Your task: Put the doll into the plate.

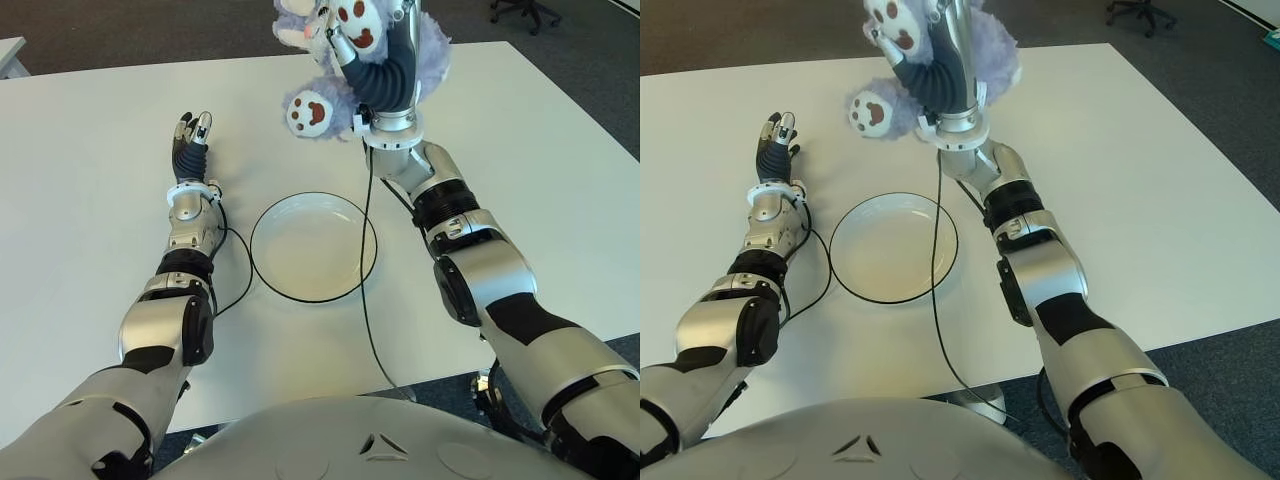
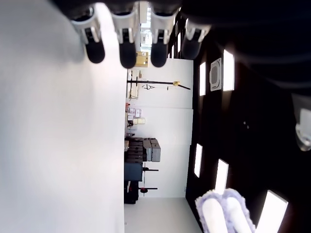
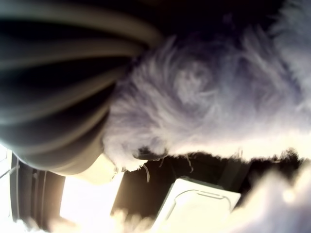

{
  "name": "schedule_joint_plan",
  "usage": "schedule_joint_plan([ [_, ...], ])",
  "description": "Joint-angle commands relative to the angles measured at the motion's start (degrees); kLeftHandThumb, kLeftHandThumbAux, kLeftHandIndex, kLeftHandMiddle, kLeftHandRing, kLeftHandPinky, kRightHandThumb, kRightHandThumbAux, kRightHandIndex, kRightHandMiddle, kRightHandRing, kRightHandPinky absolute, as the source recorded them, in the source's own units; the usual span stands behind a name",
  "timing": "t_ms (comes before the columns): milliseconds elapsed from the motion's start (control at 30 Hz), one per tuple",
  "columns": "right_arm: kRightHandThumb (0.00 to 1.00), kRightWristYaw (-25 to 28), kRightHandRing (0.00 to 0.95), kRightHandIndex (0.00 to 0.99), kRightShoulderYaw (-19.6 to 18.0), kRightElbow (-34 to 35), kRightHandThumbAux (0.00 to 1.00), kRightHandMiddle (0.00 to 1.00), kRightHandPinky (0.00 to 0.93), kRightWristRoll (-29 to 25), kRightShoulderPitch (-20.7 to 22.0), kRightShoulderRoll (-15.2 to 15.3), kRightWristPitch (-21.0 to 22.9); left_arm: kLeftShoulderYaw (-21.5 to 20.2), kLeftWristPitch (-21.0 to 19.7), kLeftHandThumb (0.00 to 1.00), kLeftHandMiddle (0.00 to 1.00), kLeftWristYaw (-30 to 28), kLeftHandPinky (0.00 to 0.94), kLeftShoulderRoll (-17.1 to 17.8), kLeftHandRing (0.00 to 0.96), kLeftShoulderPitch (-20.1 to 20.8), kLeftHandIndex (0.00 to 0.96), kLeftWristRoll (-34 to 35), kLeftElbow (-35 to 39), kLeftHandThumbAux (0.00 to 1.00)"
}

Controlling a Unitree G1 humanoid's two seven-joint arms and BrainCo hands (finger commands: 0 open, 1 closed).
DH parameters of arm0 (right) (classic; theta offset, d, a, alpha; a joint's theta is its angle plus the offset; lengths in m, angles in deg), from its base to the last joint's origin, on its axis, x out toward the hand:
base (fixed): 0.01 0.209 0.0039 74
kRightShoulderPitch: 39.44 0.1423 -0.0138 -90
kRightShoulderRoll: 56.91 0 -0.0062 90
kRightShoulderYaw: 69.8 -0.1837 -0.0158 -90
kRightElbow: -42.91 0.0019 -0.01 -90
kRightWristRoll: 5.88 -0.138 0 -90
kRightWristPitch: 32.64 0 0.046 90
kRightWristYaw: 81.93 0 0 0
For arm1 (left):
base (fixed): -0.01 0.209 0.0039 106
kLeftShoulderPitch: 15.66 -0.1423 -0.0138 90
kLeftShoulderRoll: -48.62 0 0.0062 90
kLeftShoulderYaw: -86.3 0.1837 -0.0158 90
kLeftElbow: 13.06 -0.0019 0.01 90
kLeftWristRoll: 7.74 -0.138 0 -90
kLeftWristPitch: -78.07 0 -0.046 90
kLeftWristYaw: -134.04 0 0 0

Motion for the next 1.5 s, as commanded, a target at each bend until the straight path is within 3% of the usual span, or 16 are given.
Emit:
schedule_joint_plan([
  [33,0.713,0.0,0.848,0.44,1.81,0.7,0.715,0.851,0.825,-1.61,-1.26,0.26,-0.53,0.51,-4.07,0.0,0.106,0.9,0.068,-1.94,0.104,-5.92,0.0,-0.13,-2.91,0.399],
  [167,0.707,1.98,0.847,0.439,2.58,0.85,0.716,0.849,0.827,-3.52,-2.08,0.23,-0.58,0.62,-4.19,0.0,0.091,0.86,0.054,-1.91,0.087,-6.14,0.0,-0.19,-2.61,0.397],
  [367,0.709,14.52,0.848,0.44,3.41,-0.18,0.714,0.846,0.839,-13.84,-3.67,-0.25,-3.48,0.62,-4.09,0.0,0.08,0.53,0.057,-1.95,0.077,-6.47,0.0,-0.1,-2.3,0.401],
  [667,0.711,25.59,0.863,0.439,3.51,0.74,0.713,0.863,0.852,-22.12,-5.33,-0.96,-4.62,0.46,-4.09,0.0,0.056,0.21,0.044,-2.16,0.059,-6.59,0.0,0.21,-2.15,0.387],
  [867,0.72,36.92,0.868,0.439,4.29,0.15,0.712,0.876,0.878,-33.07,-6.32,-2.11,-7.8,-0.07,-3.85,0.0,0.051,-0.4,0.127,-2.76,0.073,-6.8,0.0,1.1,-1.35,0.37],
  [1000,0.723,39.84,0.879,0.438,3.27,0.68,0.711,0.888,0.881,-35.42,-7.2,-3.33,-9.08,-0.27,-3.4,0.0,0.068,-0.65,0.146,-3.13,0.099,-7.12,0.0,1.42,-0.78,0.377],
  [1267,0.718,47.62,0.881,0.438,3.35,1.14,0.712,0.906,0.882,-39.26,-7.9,-3.69,-9.31,-0.07,-0.99,0.0,0.078,-0.63,0.094,-3.42,0.093,-7.19,0.0,1.15,-1.99,0.408],
  [1500,0.722,62.91,0.883,0.438,6.2,4.3,0.711,0.902,0.886,-52.54,-9.66,-3.41,-6.23,-0.75,-0.02,0.0,0.074,-2.39,0.091,-2.66,0.085,-6.02,0.0,1.69,-5.74,0.42],
])
